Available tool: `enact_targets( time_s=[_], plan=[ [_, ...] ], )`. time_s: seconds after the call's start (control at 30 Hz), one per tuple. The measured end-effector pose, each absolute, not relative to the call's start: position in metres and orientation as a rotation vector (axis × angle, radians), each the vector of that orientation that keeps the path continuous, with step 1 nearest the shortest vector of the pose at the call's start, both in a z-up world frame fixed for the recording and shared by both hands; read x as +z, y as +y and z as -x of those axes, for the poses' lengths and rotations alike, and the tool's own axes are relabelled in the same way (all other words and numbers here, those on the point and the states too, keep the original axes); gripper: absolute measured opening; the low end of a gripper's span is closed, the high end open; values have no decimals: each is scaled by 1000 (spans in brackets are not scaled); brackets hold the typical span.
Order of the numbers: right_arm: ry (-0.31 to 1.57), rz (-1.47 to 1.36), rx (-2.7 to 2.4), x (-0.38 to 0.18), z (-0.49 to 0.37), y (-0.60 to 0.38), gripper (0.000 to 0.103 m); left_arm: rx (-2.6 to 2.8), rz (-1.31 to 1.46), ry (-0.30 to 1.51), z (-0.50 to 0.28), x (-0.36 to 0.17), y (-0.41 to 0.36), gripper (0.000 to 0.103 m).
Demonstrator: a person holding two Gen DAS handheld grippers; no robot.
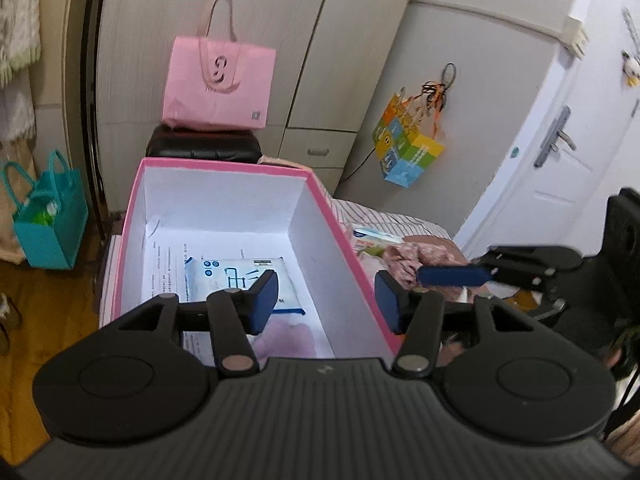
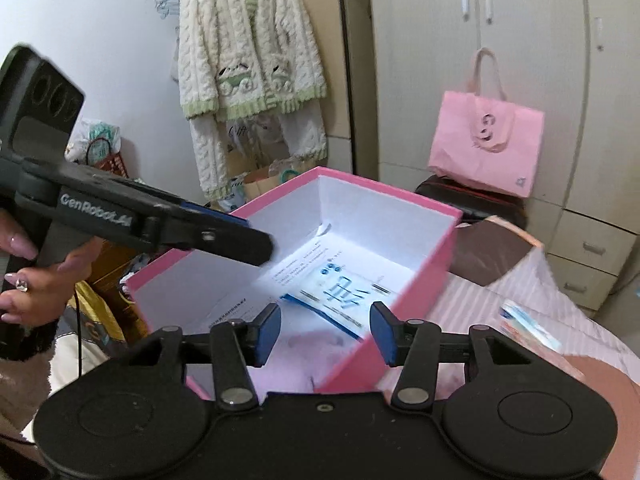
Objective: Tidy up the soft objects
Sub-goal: 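Carry the lilac doll with the left gripper and drop it into the pink box, then move the left gripper to the orange sponge while the right gripper reaches the floral scrunchie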
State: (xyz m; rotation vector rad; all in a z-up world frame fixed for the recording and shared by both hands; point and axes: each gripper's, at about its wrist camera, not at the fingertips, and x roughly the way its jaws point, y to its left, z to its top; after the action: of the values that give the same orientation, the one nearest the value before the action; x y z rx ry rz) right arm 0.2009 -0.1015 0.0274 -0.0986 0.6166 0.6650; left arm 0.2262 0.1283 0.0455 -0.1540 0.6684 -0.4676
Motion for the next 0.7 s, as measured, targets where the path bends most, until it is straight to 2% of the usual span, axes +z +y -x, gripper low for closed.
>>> enact_targets(
  time_s=[0.3, 0.7],
  plan=[
    [572, 89, 540, 32, -161, -172, 60, -515, 59, 629, -168, 52, 83, 54],
    [547, 84, 483, 12, -147, -211, 62, -517, -30, 590, -132, 33, 13, 53]
  ],
)
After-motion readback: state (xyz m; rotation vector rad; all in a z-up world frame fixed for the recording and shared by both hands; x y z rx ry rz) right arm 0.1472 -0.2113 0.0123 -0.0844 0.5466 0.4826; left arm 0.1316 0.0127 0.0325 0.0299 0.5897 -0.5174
